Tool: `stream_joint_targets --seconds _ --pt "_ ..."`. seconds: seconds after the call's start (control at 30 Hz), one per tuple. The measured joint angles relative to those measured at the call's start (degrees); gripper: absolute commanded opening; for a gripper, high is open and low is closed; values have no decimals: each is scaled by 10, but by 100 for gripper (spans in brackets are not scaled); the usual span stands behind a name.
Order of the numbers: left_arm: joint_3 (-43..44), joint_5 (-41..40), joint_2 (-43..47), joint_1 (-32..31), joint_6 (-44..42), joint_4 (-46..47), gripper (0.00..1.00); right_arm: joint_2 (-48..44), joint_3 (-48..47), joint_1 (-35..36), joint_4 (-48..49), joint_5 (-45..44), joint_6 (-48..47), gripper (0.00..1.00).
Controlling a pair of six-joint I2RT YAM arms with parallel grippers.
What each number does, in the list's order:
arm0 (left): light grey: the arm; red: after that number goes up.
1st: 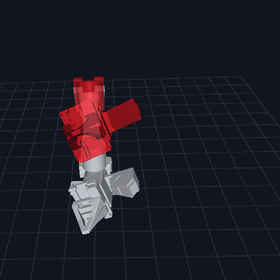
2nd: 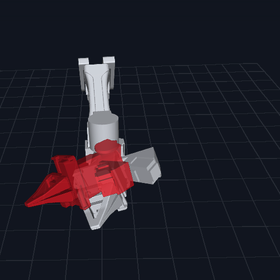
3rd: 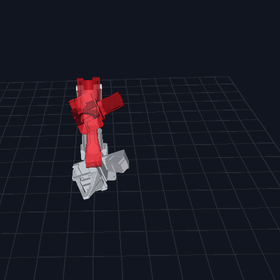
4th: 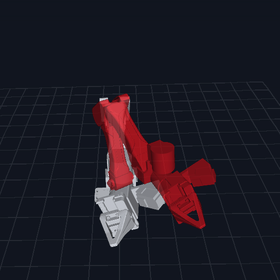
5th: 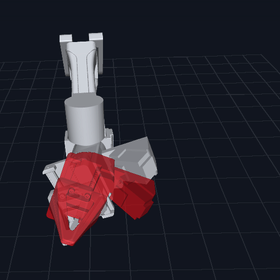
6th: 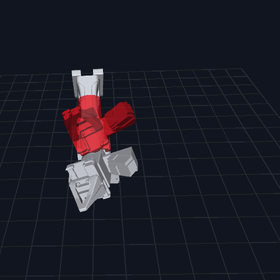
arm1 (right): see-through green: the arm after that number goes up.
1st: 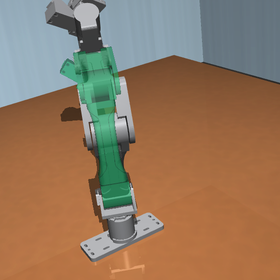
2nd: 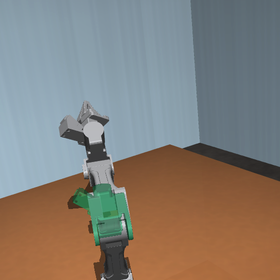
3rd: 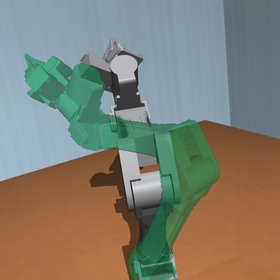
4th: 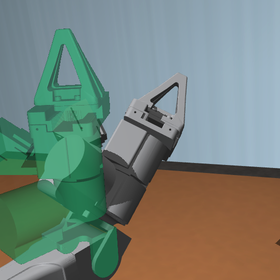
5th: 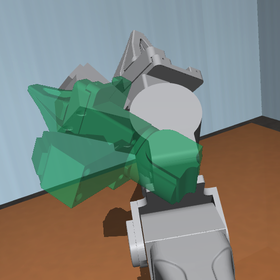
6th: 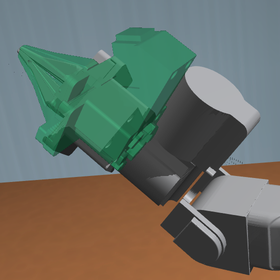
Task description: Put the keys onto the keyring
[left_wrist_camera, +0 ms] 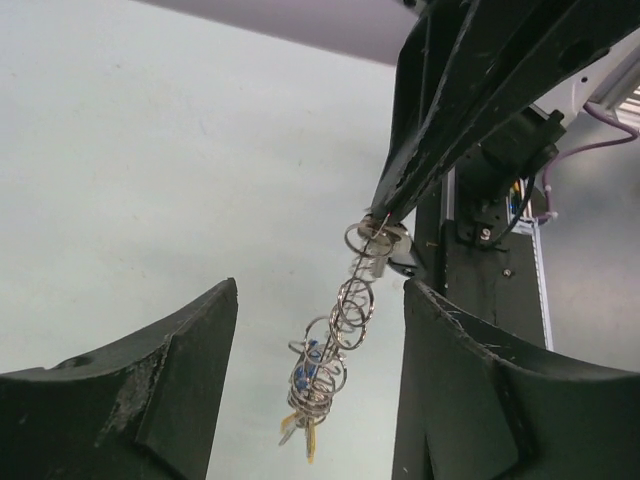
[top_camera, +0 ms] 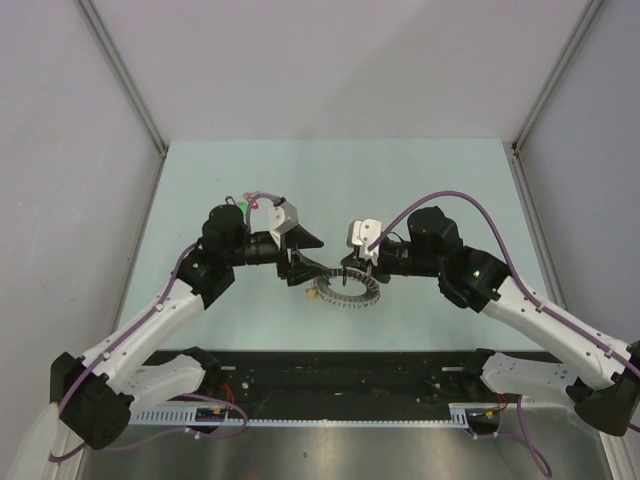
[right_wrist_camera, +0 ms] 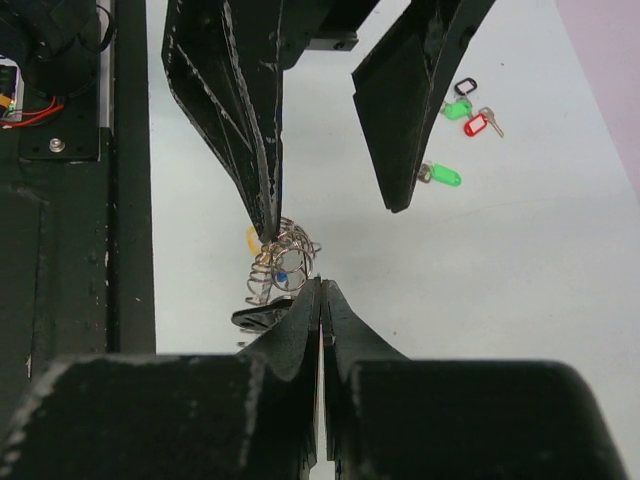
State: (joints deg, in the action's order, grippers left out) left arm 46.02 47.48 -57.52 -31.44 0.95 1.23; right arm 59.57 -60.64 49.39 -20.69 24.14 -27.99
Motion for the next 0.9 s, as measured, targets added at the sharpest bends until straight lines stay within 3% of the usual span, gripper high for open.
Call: stream_joint_targets --seconds 0.33,0.5,0.67,0.9 --pt "0 6 -18 0 -30 -32 79 11 -6 0 -7 10 0 0" --pt "-1 -28 -15 0 -33 -37 87 23 -6 -1 -7 3 3 0" --pt "-2 -106 9 6 -30 -50 100 44 -7 -14 -6 -16 8 0" --pt "-22 -264 115 20 -10 -69 100 92 -8 -49 -3 -44 10 0"
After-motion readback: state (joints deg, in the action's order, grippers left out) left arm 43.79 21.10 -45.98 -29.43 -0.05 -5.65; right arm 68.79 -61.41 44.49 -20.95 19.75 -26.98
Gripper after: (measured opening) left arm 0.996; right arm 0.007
